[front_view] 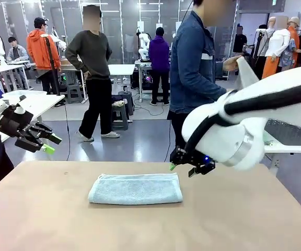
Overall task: Fold the towels and place them in the basket.
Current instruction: When a person lays out a Towel with hook on the table, fold it in half twice.
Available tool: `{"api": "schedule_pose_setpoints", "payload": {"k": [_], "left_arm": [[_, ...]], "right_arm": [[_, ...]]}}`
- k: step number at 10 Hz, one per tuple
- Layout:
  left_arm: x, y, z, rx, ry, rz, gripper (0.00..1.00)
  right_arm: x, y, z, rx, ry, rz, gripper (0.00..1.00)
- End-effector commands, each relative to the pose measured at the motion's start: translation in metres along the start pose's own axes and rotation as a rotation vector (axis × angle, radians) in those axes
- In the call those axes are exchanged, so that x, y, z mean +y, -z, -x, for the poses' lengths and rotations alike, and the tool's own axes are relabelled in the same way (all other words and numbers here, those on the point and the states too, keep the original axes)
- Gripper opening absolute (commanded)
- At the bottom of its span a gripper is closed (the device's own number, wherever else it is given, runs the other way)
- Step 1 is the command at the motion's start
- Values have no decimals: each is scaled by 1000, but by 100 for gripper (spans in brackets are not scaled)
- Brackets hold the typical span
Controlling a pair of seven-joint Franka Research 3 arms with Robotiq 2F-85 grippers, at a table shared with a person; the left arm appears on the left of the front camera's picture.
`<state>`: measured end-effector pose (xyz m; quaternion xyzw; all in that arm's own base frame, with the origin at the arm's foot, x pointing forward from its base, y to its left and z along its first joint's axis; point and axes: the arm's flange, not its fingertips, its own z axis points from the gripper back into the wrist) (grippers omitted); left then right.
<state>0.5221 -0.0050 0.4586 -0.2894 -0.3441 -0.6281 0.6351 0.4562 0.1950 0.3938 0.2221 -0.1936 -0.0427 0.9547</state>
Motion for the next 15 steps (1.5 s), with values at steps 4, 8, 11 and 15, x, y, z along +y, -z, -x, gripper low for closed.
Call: {"api": "schedule_pose_setpoints", "payload": {"k": [4,8,11,15], "left_arm": [[-2,0,-3,3,-4,-12,72],[-2,0,-3,3,-4,-12,72],[-2,0,-3,3,-4,-12,72],[-2,0,-3,3,-4,-12,72]], "right_arm": [[13,42,-16,129,-4,129,77],[11,79,-36,187,-62,256,77],[10,105,-45,186,-36,290,77],[20,131,-49,126,6,363,77]]}}
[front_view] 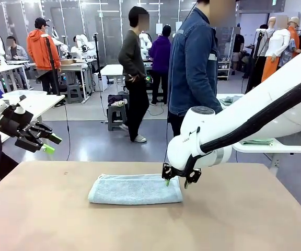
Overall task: Fold the towels and place them in the basket.
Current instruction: When a person lays out a Towel with hook on the table, fold it in half twice.
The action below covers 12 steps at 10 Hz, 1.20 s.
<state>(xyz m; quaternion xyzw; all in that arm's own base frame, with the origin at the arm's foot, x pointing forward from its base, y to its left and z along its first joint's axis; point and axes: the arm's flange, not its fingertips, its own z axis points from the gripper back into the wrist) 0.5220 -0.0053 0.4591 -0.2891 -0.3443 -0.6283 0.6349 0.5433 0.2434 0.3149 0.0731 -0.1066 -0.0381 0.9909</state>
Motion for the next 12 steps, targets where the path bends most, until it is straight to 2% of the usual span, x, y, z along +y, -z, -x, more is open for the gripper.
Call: {"api": "schedule_pose_setpoints", "payload": {"k": [1,2,3,6,7,12], "left_arm": [[-2,0,-2,2,-5,-12,72],[-2,0,-2,2,-5,-12,72],[-2,0,-2,2,-5,-12,72],[-2,0,-2,2,-5,-12,72],[-2,0,-2,2,-5,-12,72],[-2,0,-2,2,-5,-12,72]], "right_arm": [[17,10,-10,-45,51,64,77],[18,12,-12,-54,51,75,63],[18,14,-13,-54,54,86,57],[14,20,-16,-44,59,82,57],[13,21,-17,-49,54,101,38],[10,30,-15,-25,63,110,38]]}}
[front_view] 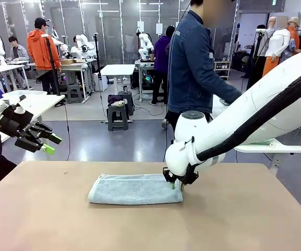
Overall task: Fold the towels and place them in the basket.
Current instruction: When a person lays out a Towel with hook on the table, fold it in half twice.
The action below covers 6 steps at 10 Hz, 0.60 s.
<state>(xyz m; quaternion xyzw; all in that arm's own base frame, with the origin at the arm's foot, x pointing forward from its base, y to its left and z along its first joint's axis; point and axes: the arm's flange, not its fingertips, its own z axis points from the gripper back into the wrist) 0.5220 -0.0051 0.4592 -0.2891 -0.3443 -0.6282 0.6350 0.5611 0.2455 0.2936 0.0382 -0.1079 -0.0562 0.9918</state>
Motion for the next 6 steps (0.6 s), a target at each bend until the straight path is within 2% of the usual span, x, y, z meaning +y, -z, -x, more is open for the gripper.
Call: {"api": "schedule_pose_setpoints", "payload": {"k": [1,3,4,5,6], "left_arm": [[-2,0,-2,2,-4,-12,72],[-2,0,-2,2,-4,-12,72],[-2,0,-2,2,-4,-12,72],[-2,0,-2,2,-4,-12,72],[-2,0,-2,2,-4,-12,72]], "right_arm": [[10,6,-2,-15,35,36,38],[11,8,-1,-13,32,34,38],[11,9,0,-17,24,36,31],[10,10,0,-15,27,40,18],[9,11,1,-19,23,61,11]]}}
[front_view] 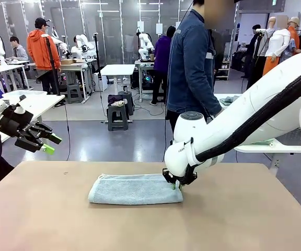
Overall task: Fold the towels and place them in the basket.
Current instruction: When a person lays out a Towel with hook on the table, fold it in half twice.
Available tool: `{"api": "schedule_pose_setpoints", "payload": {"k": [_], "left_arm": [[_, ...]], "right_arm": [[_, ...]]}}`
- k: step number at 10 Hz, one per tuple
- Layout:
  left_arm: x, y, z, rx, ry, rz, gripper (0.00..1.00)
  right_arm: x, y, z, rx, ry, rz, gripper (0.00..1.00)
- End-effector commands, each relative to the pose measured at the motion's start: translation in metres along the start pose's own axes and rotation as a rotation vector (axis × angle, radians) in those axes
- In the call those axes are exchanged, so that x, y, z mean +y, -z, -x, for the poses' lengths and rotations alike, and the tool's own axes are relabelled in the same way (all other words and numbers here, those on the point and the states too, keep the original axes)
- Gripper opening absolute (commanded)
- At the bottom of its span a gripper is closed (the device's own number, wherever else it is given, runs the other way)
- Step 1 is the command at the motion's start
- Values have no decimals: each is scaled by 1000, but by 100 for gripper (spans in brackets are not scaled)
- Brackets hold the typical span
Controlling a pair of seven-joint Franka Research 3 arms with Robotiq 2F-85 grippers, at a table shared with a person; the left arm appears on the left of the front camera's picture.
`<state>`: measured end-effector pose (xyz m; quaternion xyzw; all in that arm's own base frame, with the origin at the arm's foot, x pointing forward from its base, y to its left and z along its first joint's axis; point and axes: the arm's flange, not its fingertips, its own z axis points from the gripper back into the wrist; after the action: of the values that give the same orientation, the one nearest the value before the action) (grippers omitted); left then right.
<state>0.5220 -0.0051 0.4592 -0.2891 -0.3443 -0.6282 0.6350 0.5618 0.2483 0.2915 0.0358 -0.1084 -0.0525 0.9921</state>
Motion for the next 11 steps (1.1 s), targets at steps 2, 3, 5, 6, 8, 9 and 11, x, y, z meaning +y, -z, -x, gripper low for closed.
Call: {"api": "schedule_pose_setpoints", "payload": {"k": [2,3,5,6,8,9,11], "left_arm": [[-2,0,-2,2,-4,-12,72],[-2,0,-2,2,-4,-12,72],[-2,0,-2,2,-4,-12,72],[-2,0,-2,2,-4,-12,72],[-2,0,-2,2,-4,-12,72],[-2,0,-2,2,-4,-12,72],[-2,0,-2,2,-4,-12,72]], "right_arm": [[3,9,3,-20,20,94,0],[2,9,4,-21,16,108,0],[-7,8,8,-12,12,121,0],[-17,2,10,-18,0,111,0],[-52,-24,19,-27,-35,70,0],[-66,-37,24,-42,-44,53,0],[-82,-60,26,-90,-34,37,0]]}}
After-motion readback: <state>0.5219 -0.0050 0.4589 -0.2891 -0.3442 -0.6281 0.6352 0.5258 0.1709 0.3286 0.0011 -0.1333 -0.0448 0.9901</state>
